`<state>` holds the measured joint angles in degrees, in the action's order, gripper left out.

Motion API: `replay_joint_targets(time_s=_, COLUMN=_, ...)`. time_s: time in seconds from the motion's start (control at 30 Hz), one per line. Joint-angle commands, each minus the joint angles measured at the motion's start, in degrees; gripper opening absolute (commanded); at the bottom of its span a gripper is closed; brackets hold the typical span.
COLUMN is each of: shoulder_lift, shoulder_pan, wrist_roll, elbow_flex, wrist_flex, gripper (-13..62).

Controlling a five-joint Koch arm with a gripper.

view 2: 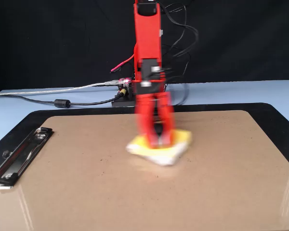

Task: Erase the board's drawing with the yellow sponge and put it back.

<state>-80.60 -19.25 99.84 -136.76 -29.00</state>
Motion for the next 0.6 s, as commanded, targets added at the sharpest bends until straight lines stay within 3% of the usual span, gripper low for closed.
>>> replay_joint_targets(time_s=0.0, shoulder_lift=-0.97, shoulder_pan=-2.02, wrist_roll=3.87, elbow_flex=-1.23, wrist_flex=-0.26, gripper=-8.0)
replay_joint_targets(time_s=0.1, shoulder_lift=-2.72, shoulder_pan=0.09, wrist_roll=3.16, elbow_flex=-2.55, wrist_flex=-0.26, gripper=-8.0)
replay_joint_targets(time_s=0.33, shoulder_lift=-3.08, shoulder_pan=25.93, wrist_roll=-14.41, elbow_flex=-3.08, wrist_flex=-0.26, gripper=-8.0)
replay_joint_targets(time_s=0.47, shoulder_lift=-3.43, shoulder_pan=25.31, wrist_roll=-17.84, elbow_flex=-3.60, wrist_flex=-0.35, gripper=-8.0)
replay_joint_targets(time_s=0.57, shoulder_lift=-5.80, shoulder_pan=15.03, wrist_roll=-13.10, elbow_flex=-3.43, wrist_flex=-0.09, gripper=-8.0)
